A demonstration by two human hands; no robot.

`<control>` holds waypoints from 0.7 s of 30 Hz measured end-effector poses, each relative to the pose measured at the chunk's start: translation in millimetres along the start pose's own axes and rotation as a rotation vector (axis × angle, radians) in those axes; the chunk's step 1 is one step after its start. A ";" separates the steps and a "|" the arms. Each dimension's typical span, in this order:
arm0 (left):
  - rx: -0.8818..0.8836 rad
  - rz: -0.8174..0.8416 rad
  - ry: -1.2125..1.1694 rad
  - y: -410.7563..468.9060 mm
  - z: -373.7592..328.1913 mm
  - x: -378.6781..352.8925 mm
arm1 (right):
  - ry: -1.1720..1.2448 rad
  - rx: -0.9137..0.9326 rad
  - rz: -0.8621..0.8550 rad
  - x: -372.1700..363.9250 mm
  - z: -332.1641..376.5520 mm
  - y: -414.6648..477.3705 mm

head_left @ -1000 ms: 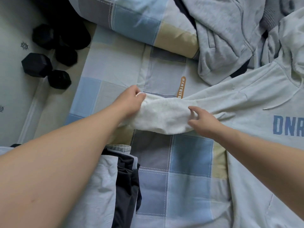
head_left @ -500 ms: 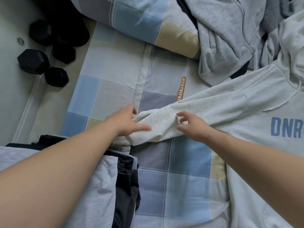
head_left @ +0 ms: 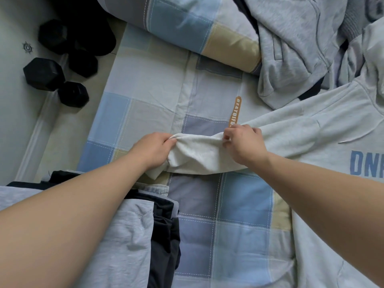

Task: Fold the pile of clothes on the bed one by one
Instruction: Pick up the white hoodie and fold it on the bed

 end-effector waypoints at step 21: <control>-0.130 0.055 0.352 17.5 -112.0 -54.8 | -0.107 -0.135 0.077 4.2 -86.0 -23.2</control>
Point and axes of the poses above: each hand's wrist, its own y-axis towards the middle knuckle, its own x-axis out of the back of the hand, z = x × y, the point moved 2 cm from there along y, towards the middle knuckle, and after that the axes turned 12 degrees about y, right-handed, at the moved point
